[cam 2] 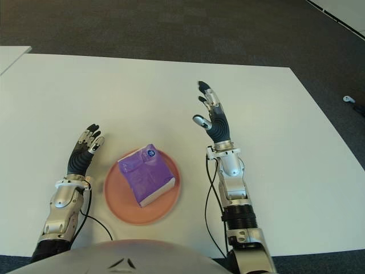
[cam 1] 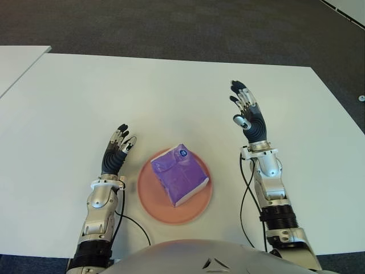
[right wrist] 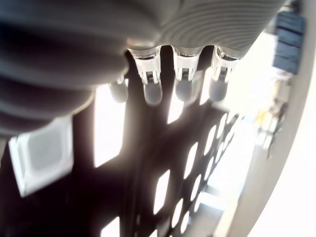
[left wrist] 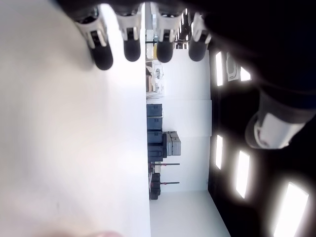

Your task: Put the tissue paper into the plate.

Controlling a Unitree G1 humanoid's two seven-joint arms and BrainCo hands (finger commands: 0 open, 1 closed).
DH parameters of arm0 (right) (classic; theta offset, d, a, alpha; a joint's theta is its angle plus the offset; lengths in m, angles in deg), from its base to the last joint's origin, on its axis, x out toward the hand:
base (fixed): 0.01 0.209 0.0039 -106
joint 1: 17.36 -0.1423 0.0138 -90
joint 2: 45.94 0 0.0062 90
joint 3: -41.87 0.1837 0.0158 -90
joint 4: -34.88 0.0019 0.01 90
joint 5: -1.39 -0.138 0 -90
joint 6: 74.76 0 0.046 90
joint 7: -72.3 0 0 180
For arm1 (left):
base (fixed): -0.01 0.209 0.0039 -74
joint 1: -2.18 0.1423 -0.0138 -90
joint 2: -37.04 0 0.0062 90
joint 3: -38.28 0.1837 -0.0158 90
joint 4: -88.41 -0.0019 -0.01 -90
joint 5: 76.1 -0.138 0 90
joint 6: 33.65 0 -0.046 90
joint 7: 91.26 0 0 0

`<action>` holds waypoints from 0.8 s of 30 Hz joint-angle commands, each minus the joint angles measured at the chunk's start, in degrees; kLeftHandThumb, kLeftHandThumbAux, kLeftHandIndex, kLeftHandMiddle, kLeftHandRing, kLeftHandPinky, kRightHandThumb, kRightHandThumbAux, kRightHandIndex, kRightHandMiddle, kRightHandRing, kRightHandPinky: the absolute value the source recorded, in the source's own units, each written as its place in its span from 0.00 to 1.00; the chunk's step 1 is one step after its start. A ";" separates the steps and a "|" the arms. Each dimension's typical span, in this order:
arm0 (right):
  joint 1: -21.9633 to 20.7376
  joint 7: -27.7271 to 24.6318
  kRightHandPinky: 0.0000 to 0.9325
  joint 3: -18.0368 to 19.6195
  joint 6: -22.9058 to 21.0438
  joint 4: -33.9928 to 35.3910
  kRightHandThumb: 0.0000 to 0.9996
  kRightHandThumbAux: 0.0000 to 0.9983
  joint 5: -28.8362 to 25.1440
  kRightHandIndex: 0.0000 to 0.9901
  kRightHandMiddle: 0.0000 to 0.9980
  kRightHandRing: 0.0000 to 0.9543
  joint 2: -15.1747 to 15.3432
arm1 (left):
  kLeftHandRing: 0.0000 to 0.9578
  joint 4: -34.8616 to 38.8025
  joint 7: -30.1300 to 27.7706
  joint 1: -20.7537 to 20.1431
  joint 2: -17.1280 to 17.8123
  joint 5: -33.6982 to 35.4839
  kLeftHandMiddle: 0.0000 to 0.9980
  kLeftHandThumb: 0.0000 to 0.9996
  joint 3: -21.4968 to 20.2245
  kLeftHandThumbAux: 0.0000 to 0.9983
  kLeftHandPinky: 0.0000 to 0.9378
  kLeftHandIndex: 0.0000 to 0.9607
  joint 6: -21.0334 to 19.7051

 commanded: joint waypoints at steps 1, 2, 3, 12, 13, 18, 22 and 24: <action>1.62 1.80 0.00 1.38 1.65 -1.70 0.00 0.43 -3.02 0.00 0.00 0.00 -5.30 | 0.00 -0.90 -0.23 1.31 -0.25 0.12 0.00 0.00 0.12 0.52 0.00 0.00 -2.20; 1.97 1.92 0.00 1.54 1.76 -1.81 0.00 0.44 -3.04 0.00 0.00 0.00 -5.87 | 0.00 -0.82 -0.21 1.33 -0.26 0.12 0.00 0.00 0.12 0.52 0.00 0.00 -2.28; 2.10 1.93 0.00 1.69 1.83 -1.85 0.00 0.44 -3.00 0.00 0.00 0.00 -6.14 | 0.00 -0.76 -0.20 1.35 -0.26 0.11 0.00 0.00 0.12 0.52 0.00 0.00 -2.33; 2.56 1.83 0.00 2.73 1.18 -1.21 0.00 0.45 -2.33 0.00 0.00 0.00 -7.62 | 0.00 -0.32 -0.25 1.65 -0.29 0.08 0.00 0.00 0.12 0.51 0.00 0.00 -2.48; 2.57 1.77 0.00 2.79 1.17 -1.19 0.00 0.45 -2.29 0.00 0.00 0.00 -7.69 | 0.00 -0.35 -0.30 1.66 -0.28 0.09 0.00 0.00 0.13 0.51 0.00 0.00 -2.45; 2.68 1.53 0.00 3.02 1.12 -1.02 0.00 0.45 -2.11 0.00 0.00 0.00 -7.96 | 0.00 -0.42 -0.24 1.74 -0.27 0.04 0.00 0.00 0.13 0.51 0.00 0.00 -2.39; 2.77 1.40 0.00 3.15 1.04 -0.84 0.00 0.45 -2.01 0.00 0.00 0.00 -8.11 | 0.00 -0.43 -0.14 1.77 -0.28 0.01 0.00 0.00 0.09 0.52 0.00 0.00 -2.39; 2.77 1.36 0.00 3.19 1.03 -0.83 0.00 0.45 -1.99 0.00 0.00 0.00 -8.15 | 0.00 -0.48 -0.09 1.73 -0.30 -0.02 0.00 0.00 0.07 0.52 0.00 0.00 -2.34</action>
